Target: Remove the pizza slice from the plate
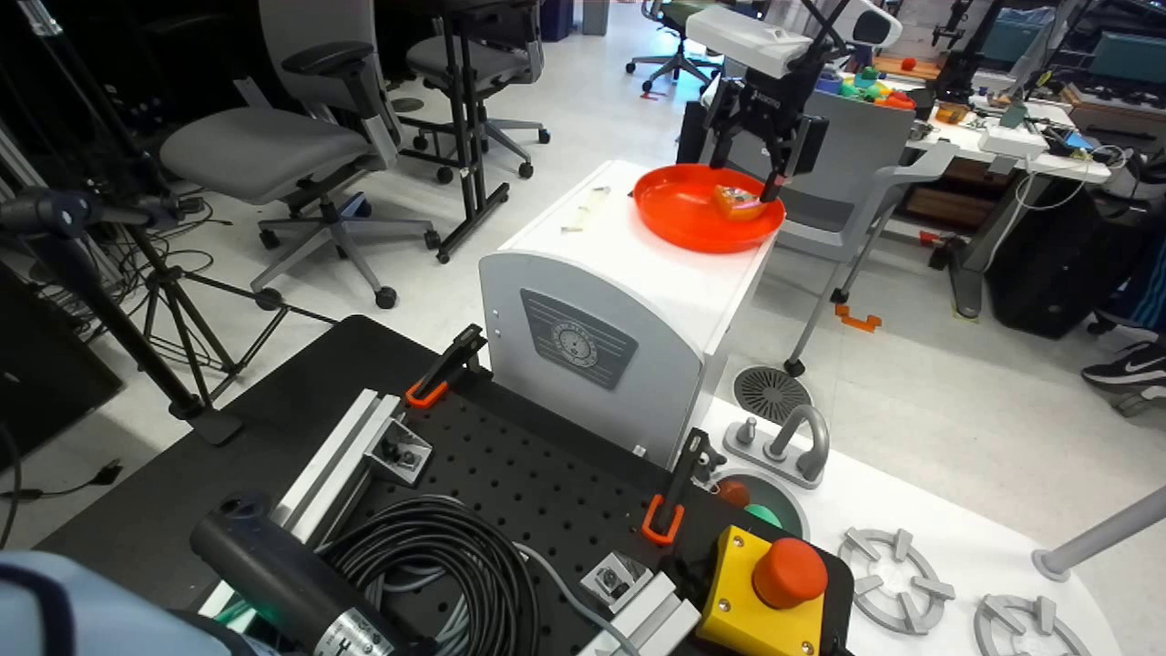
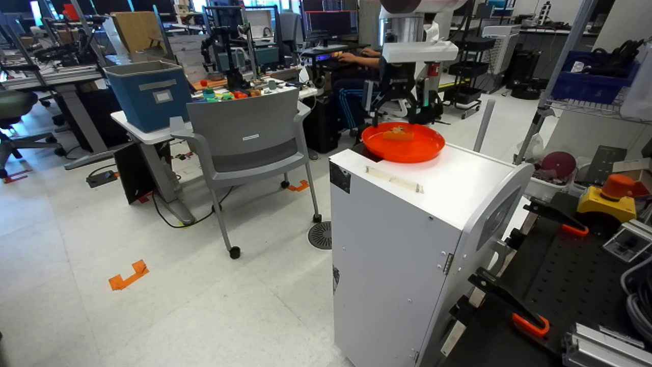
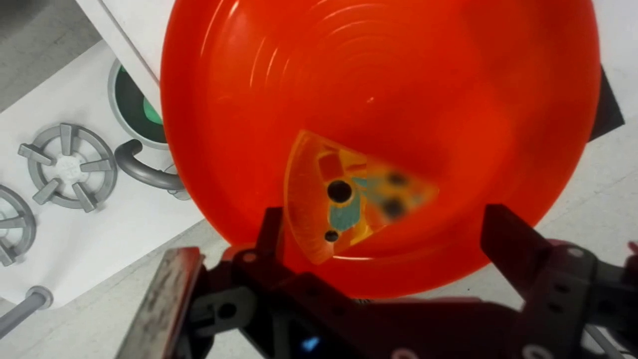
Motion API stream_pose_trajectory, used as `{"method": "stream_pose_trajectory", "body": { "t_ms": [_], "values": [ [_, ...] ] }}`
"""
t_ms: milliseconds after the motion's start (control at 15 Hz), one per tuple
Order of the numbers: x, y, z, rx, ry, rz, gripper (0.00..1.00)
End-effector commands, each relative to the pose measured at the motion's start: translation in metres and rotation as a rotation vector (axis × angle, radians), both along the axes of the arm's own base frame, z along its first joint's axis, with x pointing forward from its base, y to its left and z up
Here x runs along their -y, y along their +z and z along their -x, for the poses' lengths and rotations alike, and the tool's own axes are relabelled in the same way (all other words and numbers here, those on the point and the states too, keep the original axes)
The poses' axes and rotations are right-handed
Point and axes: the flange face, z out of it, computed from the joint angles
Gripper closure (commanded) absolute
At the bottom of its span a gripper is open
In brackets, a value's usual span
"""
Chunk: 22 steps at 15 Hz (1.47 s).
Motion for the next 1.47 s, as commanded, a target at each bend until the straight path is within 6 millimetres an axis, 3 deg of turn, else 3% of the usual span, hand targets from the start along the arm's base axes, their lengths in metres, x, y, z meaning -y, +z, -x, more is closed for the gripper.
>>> {"method": "stream_pose_trajectory", "body": {
  "t_ms": [0,200,467,933,1067,1200,1400],
  "values": [
    [-0.0001,-0.0032,-0.0075,0.010,-0.022,0.012,0.00],
    [0.0000,-0.0053,-0.0073,0.006,-0.024,0.013,0.08],
    [-0.0003,-0.0071,-0.0071,0.006,-0.017,0.022,0.46],
    [-0.0004,-0.0016,-0.0099,0.014,-0.012,0.022,0.98],
    [0.0002,0.0000,-0.0099,0.014,-0.010,0.023,0.60],
    [-0.0001,-0.0002,-0.0093,0.011,-0.011,0.024,0.54],
    [0.0001,-0.0011,-0.0082,0.002,-0.046,0.039,0.32]
  ]
}}
